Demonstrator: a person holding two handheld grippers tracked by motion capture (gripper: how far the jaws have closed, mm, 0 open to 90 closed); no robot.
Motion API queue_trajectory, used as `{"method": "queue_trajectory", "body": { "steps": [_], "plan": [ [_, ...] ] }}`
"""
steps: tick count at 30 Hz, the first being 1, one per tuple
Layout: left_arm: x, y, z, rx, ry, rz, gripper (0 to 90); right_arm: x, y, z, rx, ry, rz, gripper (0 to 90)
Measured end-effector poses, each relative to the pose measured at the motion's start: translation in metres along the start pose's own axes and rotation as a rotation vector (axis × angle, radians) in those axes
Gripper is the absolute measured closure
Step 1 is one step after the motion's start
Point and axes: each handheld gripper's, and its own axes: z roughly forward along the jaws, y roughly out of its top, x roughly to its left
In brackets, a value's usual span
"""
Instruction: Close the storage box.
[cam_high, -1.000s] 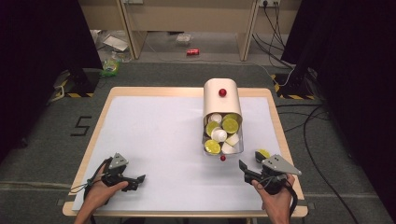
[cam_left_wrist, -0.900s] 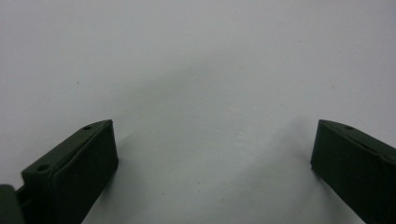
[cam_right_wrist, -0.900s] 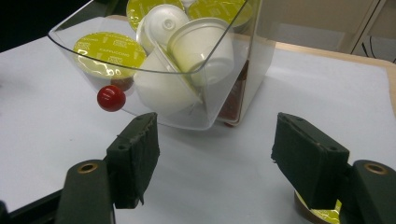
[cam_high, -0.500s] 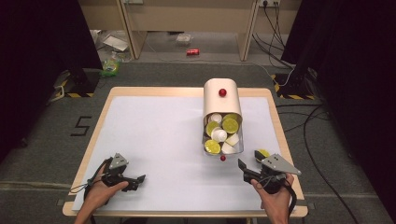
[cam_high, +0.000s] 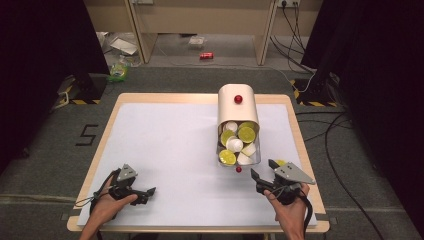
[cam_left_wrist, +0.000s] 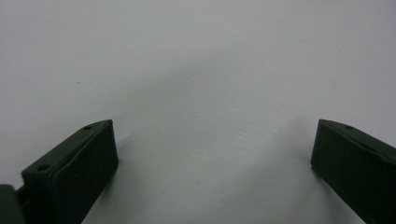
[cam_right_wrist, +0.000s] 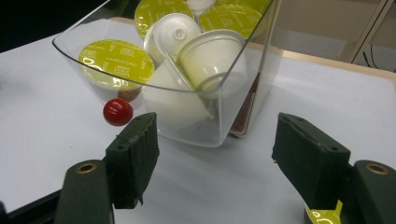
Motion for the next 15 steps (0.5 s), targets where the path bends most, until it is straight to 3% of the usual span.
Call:
{"method": "queue_trajectory", "body": {
  "steps": [15],
  "plan": [
    [0.000, 0.000, 0.000, 0.003, 0.004, 0.002, 0.0, 0.006, 0.002, 0.013, 0.018, -0.002, -0.047, 33.7]
  ]
}}
